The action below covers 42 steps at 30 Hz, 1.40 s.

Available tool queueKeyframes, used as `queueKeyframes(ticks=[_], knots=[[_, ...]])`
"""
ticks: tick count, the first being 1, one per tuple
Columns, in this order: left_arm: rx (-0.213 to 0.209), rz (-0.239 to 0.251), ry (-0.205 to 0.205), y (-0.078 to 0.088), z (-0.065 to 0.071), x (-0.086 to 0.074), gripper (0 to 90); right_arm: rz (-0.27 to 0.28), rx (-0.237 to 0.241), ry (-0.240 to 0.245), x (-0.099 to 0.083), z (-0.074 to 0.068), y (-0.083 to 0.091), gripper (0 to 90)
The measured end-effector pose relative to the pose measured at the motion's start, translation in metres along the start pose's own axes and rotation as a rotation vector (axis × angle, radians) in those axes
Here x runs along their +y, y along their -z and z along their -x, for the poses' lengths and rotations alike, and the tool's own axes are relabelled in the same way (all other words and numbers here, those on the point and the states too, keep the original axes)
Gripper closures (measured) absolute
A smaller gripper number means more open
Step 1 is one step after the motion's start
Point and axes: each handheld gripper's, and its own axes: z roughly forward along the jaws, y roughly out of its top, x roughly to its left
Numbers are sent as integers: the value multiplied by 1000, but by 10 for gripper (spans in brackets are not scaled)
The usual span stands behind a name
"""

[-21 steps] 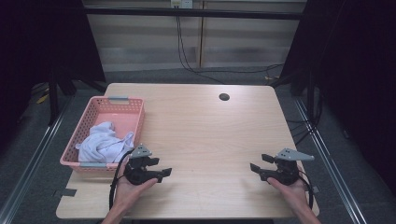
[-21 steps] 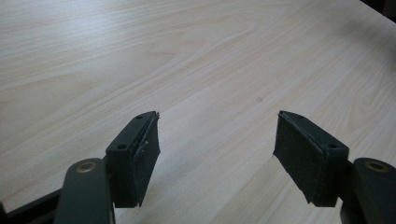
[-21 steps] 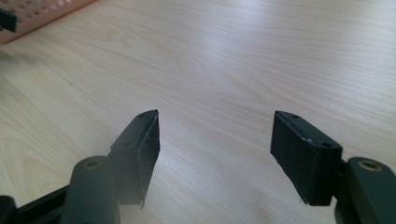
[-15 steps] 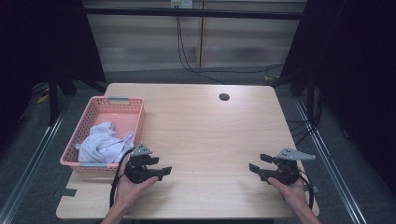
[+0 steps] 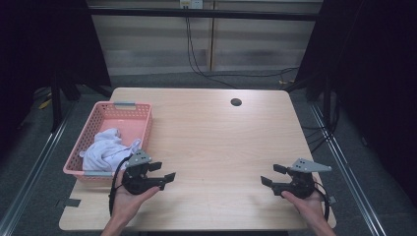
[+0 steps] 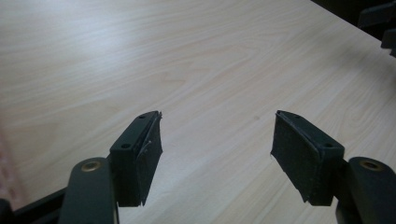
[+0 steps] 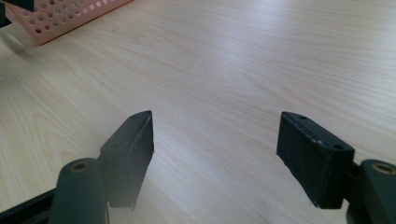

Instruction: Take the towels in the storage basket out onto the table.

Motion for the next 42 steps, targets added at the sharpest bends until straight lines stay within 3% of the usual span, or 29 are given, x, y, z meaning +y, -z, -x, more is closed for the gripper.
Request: queueKeyframes(ticks=[4,12,16,17,19,24,30,32,33,37,39,42], knots=[[27,25,23,12,-11,3,315,-10,8,9,0,0,-3,246],[85,31,32,38,-35,14,283,-17,6,17,0,-1,-4,225],[104,43,46,53,-51,23,272,-33,18,19,0,-2,-6,220],[135,54,62,63,-62,27,268,-34,20,16,0,-2,-6,220],[145,57,63,66,-66,27,265,-33,23,17,0,-2,-7,218],[238,8,56,84,-89,27,247,-58,36,18,0,-2,-9,225],[293,-63,93,99,-117,19,224,-71,48,35,0,-4,-12,222],[296,-67,98,100,-120,19,215,-73,50,33,0,-4,-12,220],[296,-89,109,101,-128,19,192,-77,49,33,0,-4,-14,221],[292,-96,139,98,-144,19,166,-88,55,34,0,-4,-15,228],[271,-124,151,95,-152,20,164,-82,43,40,0,-5,-14,230],[296,-171,163,88,-163,19,163,-70,40,35,0,-5,-14,231]])
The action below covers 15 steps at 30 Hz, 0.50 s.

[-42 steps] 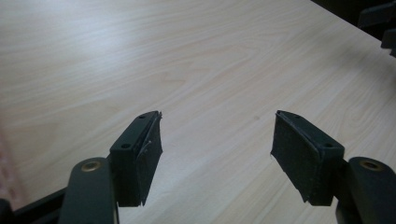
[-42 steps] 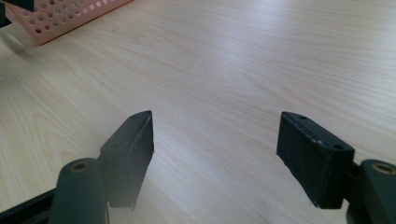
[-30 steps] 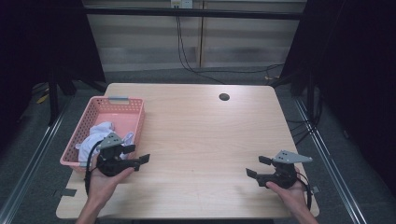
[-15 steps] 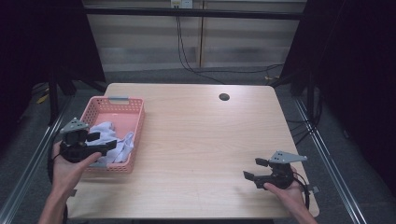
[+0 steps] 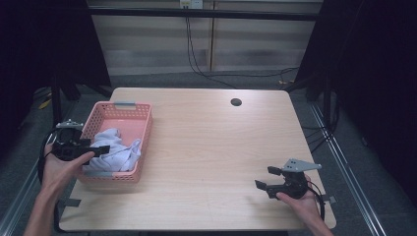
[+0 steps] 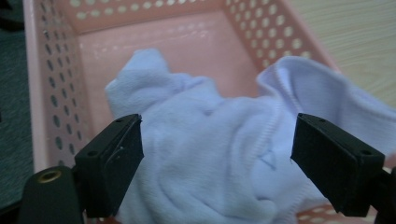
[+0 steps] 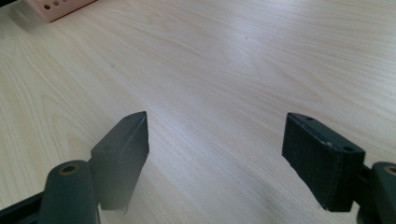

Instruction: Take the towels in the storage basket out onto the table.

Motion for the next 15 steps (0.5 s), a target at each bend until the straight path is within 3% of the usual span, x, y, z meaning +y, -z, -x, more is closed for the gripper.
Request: queueKeyframes(ticks=[6,8,10,13,15], knots=[[-1,-81,29,-22,-11,2,160,-4,1,3,0,1,-1,231],[-12,-93,21,-27,-9,3,161,-7,2,0,0,1,-2,230],[-29,-143,-2,-31,-7,5,133,-5,0,6,0,1,-2,229],[-9,-174,-19,-36,-2,6,68,-8,1,4,0,1,-3,227],[-15,-244,-22,-45,-1,6,20,-9,4,6,0,0,-2,227]])
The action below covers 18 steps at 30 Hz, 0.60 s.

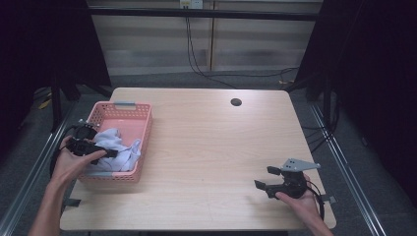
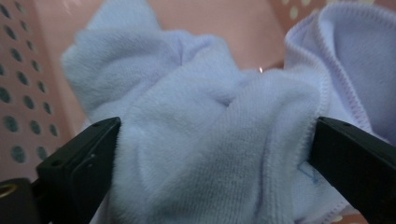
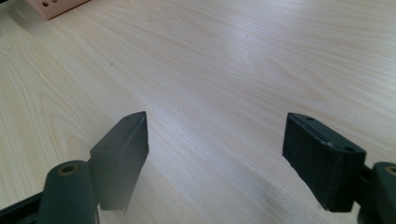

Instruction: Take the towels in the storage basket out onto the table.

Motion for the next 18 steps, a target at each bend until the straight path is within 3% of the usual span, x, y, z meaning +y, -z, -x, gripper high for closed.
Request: queueKeyframes(ticks=[8,13,16,18], knots=[[-25,-88,64,-12,-12,9,0,-6,3,5,0,-1,0,227],[24,-174,-1,-24,-4,16,0,-8,3,6,0,-1,0,228],[28,-202,17,-31,-3,20,0,-10,5,11,0,-1,-1,228],[37,-240,5,-35,-3,22,0,-13,8,14,0,-2,-1,228]])
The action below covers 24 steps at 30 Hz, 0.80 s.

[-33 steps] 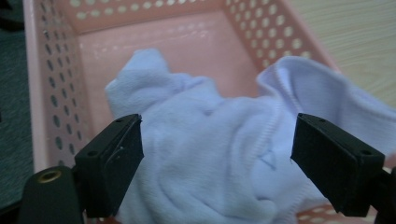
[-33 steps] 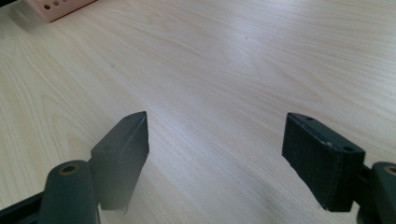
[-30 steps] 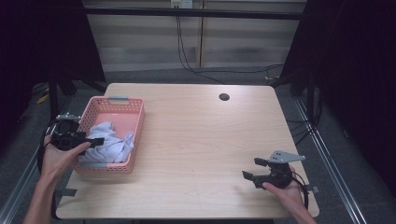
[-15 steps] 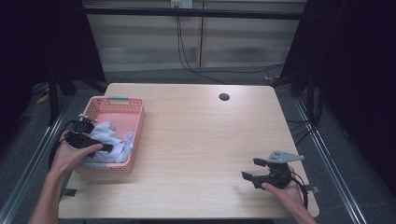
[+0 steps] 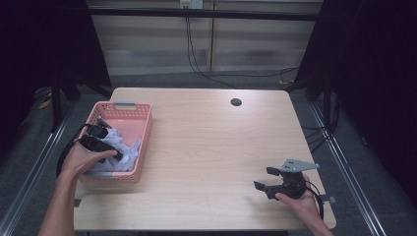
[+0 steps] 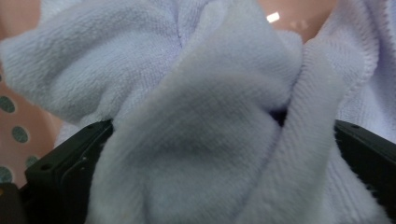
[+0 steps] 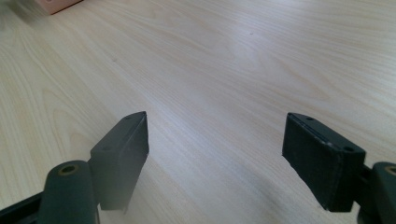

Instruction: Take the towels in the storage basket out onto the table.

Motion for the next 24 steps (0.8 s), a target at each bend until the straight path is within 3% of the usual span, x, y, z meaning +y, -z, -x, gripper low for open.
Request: queueKeyframes(ticks=[2,6,11,13,14,19,24], knots=[[52,-40,-3,-8,5,5,0,-2,2,3,0,-1,0,229],[70,-49,6,-11,5,7,0,-3,4,8,0,-2,0,229],[108,-36,20,-8,5,6,125,-5,13,12,0,-2,1,229],[107,-33,21,-6,5,6,151,-7,14,13,0,-2,1,229],[106,-18,41,-5,4,5,183,-8,13,10,0,-2,0,229],[89,39,71,3,-4,2,382,-12,8,5,0,-2,-1,227],[46,73,49,10,-6,-2,483,-17,0,7,1,-3,-3,220]])
